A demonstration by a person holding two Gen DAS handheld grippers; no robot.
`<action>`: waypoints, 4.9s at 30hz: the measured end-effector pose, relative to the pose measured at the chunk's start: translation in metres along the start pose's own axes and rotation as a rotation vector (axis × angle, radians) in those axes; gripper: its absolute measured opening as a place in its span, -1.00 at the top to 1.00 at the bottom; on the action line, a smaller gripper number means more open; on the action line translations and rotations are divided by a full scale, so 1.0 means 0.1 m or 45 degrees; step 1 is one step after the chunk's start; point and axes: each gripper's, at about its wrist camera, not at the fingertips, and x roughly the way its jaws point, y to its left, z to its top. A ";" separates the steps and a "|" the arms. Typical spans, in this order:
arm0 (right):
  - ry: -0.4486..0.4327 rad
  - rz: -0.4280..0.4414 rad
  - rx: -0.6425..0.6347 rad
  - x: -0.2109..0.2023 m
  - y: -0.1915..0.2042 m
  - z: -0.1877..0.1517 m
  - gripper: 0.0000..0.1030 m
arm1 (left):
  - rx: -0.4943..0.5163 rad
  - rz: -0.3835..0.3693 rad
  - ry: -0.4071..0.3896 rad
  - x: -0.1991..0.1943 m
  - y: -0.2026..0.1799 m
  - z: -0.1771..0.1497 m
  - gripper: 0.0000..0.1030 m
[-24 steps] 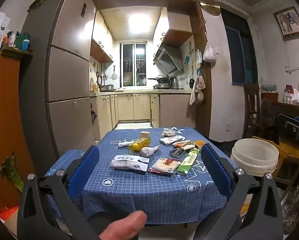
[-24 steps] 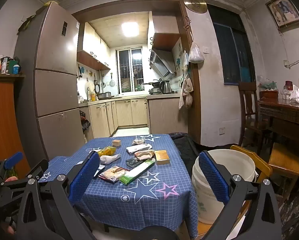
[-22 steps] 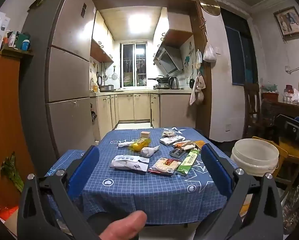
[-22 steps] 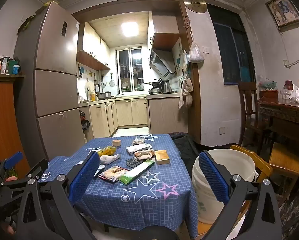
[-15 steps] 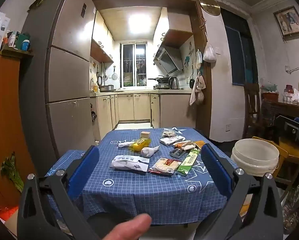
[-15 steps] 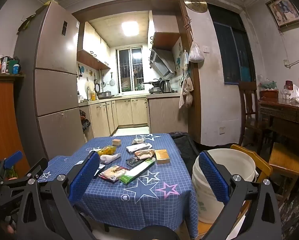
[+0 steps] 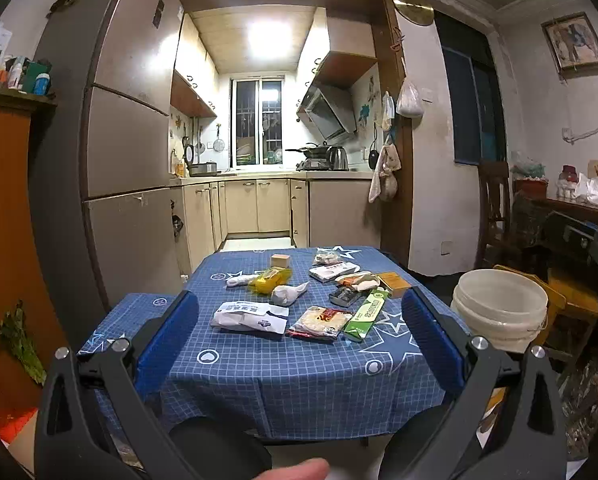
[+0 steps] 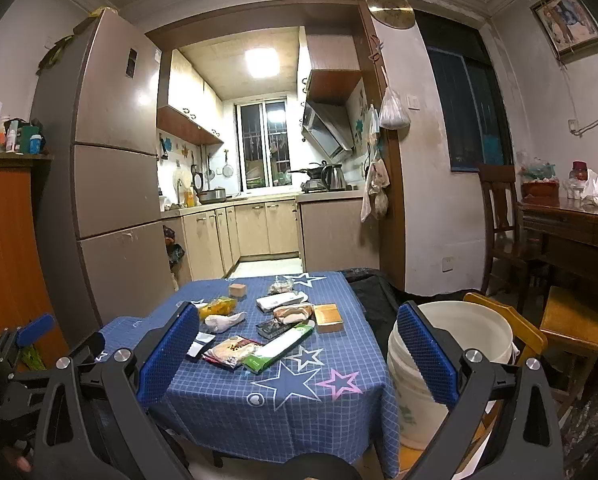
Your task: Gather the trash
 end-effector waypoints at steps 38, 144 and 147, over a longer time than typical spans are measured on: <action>0.040 0.097 0.030 0.01 0.08 -0.02 -0.91 | 0.123 0.050 -0.017 -0.07 -0.18 -0.09 -0.90; 0.996 -0.100 0.206 3.93 0.47 -1.18 -0.03 | 0.863 -1.208 0.676 3.60 1.20 -0.70 -0.19; 1.025 -0.058 0.190 3.90 0.50 -1.18 -0.10 | 0.801 -1.171 0.714 3.54 1.18 -0.72 -0.15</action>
